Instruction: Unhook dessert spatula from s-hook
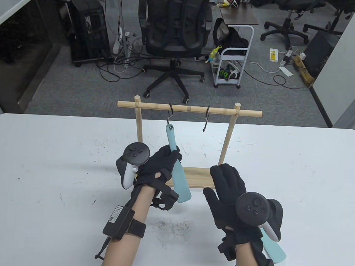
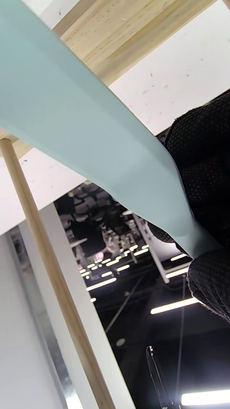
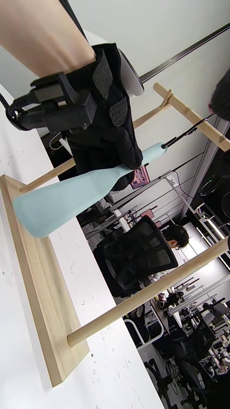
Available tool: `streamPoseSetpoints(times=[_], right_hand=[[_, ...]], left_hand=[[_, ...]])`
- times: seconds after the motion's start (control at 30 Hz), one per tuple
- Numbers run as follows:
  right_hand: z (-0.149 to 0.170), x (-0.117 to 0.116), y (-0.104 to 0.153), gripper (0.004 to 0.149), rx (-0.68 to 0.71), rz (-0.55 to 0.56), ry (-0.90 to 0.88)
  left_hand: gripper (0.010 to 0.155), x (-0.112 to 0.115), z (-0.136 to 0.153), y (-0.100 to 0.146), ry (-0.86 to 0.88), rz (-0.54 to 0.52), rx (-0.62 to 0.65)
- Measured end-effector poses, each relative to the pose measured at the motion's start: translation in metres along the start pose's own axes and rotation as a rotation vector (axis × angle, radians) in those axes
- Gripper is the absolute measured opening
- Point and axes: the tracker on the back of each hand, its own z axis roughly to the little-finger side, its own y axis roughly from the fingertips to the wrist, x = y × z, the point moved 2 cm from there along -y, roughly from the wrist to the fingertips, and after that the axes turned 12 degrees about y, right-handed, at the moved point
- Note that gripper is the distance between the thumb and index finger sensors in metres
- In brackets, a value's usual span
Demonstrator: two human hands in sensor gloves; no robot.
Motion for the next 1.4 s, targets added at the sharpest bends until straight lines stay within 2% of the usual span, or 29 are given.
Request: streamPoseSetpoints(times=[0.23,1.4], right_hand=[[-0.001,-0.001,-0.001,0.069,0.002,-0.009,-0.001],[-0.001,-0.001,0.000,0.069,0.005,-0.014,-0.008]], left_hand=[[0.057,0.000,-0.009,0.008,-0.009,0.038,0.006],[0.058,0.000,-0.039,0.030,0.001,0.077,0.045]])
